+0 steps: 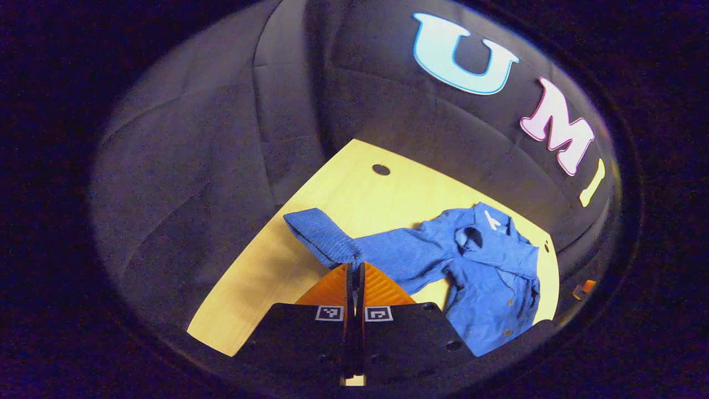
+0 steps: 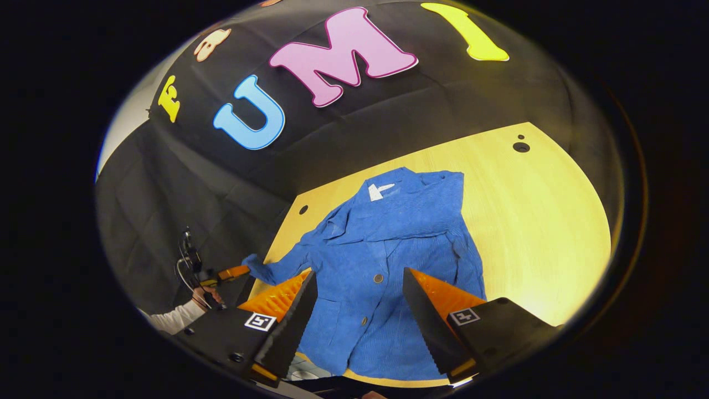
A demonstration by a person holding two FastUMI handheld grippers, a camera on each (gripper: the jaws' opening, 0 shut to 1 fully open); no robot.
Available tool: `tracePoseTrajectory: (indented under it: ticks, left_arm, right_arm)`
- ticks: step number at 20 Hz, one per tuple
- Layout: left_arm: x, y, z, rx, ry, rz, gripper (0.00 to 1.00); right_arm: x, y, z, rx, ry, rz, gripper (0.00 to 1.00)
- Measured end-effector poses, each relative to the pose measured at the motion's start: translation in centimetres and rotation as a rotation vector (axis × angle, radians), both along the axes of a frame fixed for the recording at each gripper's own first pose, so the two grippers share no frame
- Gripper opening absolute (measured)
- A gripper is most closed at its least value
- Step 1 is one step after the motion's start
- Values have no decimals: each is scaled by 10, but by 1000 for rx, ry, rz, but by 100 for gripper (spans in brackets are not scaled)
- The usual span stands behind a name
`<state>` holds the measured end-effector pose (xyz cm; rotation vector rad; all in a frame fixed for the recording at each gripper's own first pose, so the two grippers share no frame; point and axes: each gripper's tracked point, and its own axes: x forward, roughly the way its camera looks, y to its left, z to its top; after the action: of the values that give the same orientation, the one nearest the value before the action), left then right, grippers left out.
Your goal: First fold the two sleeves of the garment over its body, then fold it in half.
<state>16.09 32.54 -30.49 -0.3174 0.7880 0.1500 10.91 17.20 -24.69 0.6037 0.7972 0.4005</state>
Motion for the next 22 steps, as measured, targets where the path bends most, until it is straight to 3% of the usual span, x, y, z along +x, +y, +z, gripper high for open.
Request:
tracePoseTrajectory:
  ticks: [6,10,14,16,19,22]
  left_arm:
    - [85,-159,81,-21,-173,-230,0]
    - [128,-278,84,-32,-180,-391,0]
    - [150,-374,63,-56,-162,-525,0]
    - [154,-408,27,-67,-85,-588,0]
    - [160,-432,-30,-51,67,-593,0]
    - [163,-446,-47,-121,96,-601,0]
  right_arm:
    - [0,-48,-2,14,-5,-19,97]
    - [-14,-85,-17,-1,26,-45,97]
    - [-28,-112,-38,-23,70,-63,97]
    - [-34,-120,-48,-20,95,-72,97]
    - [-42,-121,-64,-12,133,-73,97]
    - [-48,-116,-76,-25,155,-55,97]
